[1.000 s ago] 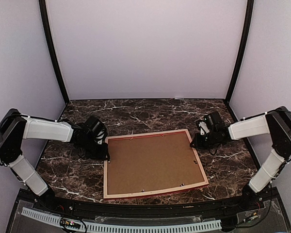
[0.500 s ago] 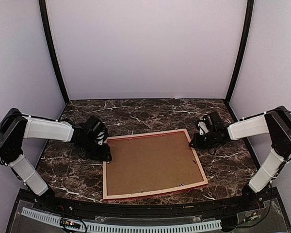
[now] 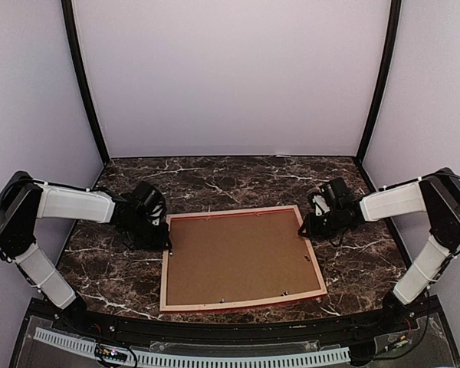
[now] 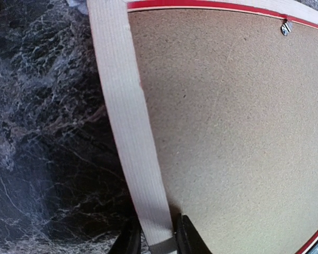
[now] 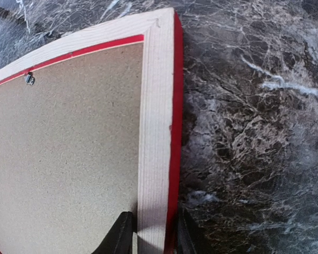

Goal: Put the photo into the frame
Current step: Press the fastener onto the backboard, then place the photo frame at the center of the board.

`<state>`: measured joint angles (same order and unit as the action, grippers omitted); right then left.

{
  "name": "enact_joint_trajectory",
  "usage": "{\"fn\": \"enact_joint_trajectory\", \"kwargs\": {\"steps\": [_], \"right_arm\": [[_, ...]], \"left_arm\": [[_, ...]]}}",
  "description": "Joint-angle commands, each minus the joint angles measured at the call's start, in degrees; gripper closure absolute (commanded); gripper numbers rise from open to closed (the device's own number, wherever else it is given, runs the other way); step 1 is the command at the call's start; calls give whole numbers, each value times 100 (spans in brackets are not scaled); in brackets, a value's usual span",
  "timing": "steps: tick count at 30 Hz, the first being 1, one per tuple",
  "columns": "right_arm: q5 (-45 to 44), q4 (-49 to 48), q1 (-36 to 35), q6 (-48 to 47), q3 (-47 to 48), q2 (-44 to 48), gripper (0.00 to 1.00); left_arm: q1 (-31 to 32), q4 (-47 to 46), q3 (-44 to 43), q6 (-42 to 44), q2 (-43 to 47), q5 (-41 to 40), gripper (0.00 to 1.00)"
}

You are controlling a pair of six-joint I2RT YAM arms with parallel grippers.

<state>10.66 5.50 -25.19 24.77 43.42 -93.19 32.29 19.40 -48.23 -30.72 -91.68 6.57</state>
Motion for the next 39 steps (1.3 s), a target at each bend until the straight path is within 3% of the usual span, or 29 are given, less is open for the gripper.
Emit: {"fn": "enact_joint_trajectory", "kwargs": {"steps": [1, 13, 24, 28, 39], "right_arm": [[179, 694, -138, -5, -26, 97, 68], [85, 907, -150, 65, -224, 788, 52], [9, 1159, -600, 331, -883, 1478, 43], [-53, 1234, -749, 413, -1076, 1680, 43], [-101, 1339, -815, 318, -1194, 1706, 55]], "left_arm": [[4, -249, 206, -72, 6, -288, 79], [5, -394, 221, -169, -77, -424, 88], [3, -319, 120, -120, -102, -491, 89], [5, -289, 72, -97, -123, -497, 89], [5, -312, 45, -53, -216, -471, 89]]}}
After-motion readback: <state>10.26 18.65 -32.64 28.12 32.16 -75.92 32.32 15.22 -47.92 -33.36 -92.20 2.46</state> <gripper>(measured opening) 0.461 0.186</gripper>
